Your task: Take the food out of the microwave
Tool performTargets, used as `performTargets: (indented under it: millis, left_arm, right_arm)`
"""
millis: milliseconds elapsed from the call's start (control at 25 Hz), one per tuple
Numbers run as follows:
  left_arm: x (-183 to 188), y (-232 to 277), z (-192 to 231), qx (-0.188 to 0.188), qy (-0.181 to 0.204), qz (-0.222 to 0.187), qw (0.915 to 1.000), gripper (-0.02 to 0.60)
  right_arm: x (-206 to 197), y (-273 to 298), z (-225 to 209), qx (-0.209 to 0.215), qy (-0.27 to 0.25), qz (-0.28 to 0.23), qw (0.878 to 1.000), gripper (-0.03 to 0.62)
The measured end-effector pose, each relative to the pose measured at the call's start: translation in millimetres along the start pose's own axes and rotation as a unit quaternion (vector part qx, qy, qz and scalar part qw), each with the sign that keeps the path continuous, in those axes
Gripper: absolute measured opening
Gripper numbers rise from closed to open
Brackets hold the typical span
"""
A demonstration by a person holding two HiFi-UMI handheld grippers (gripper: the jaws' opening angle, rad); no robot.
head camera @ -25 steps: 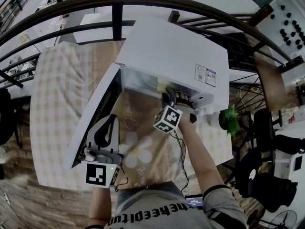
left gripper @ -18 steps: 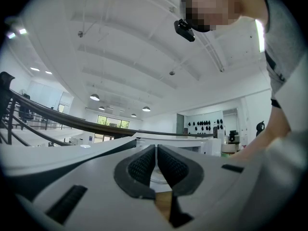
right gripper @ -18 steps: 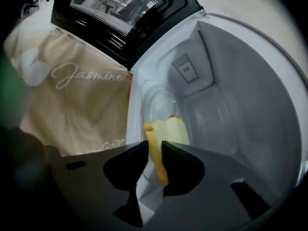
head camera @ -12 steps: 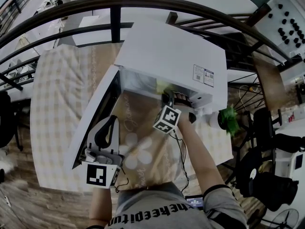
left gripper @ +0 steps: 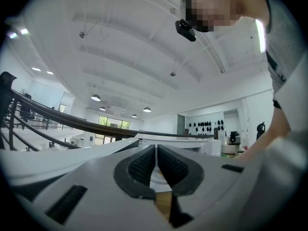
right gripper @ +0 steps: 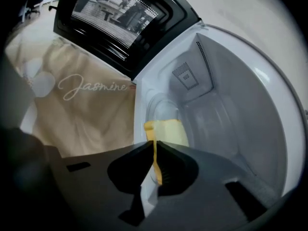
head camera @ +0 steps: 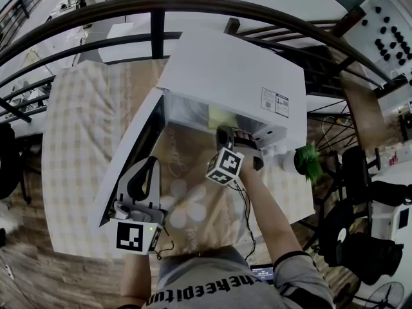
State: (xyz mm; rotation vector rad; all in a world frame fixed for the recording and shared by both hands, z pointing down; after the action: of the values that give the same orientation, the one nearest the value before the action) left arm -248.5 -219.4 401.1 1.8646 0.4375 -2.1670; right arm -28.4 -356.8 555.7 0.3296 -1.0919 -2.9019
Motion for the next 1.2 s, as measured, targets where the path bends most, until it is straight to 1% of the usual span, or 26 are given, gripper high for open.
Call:
performTargets:
  millis: [120, 200, 360, 560, 680, 840, 960, 1200]
  left_arm:
    - [0, 1, -1, -0.001, -0.001, -0.006, 1.0000, 0.015]
    - [0, 1, -1, -0.002, -0.001, -0.006, 1.0000, 0.015]
    - [-1, 0, -1, 0.002, -0.001, -0.002, 1.0000, 0.015]
    - [-2, -1, 0, 0.008, -0.002, -0.001, 1.0000, 0.015]
    - [-2, -1, 0, 0.009, -0.002, -0.002, 1.0000, 0.015]
    - [-3, -2, 0, 0.012, -0.001, 0.000, 0.9999, 0.015]
    - [-3, -3, 0, 0.012, -0.001, -0.001, 0.9999, 0.015]
    - [-3, -2, 0, 0.012, -0.002, -0.001, 0.9999, 0.015]
  right_arm:
    - [2, -4, 4, 0.010, 0.004, -0.008, 1.000, 0.029]
    - [2, -2, 7, 0.011, 0.003, -0.009, 1.000, 0.054]
    - [1, 1, 6, -0.002, -0.016, -0.007, 1.000, 0.081]
    - [0, 4, 7, -0.001, -0.026, -0.004, 1.000, 0.115]
    - [-1, 7, 7, -0.019, -0.037, -0.003, 0.999, 0.144]
    - [-5, 15, 9, -0.027, -0.035, 0.004, 0.999, 0.144]
    - [-8, 16, 8, -0.039, -0.036, 0.009, 0.999, 0.121]
    - [-5, 9, 5, -0.053, -0.031, 0.002, 0.998, 0.086]
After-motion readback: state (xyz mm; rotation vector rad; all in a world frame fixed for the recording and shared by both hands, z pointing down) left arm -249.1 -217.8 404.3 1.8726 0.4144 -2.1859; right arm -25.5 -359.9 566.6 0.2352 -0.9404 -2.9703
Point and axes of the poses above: the fingertips, and each gripper's own axes: y forward along the fingers, z to its left, x out of its top, the point moved 8 cm from there along -y, backward along the fingers, and after that the axes turned 2 degrees about -y, right-handed, at the moved point
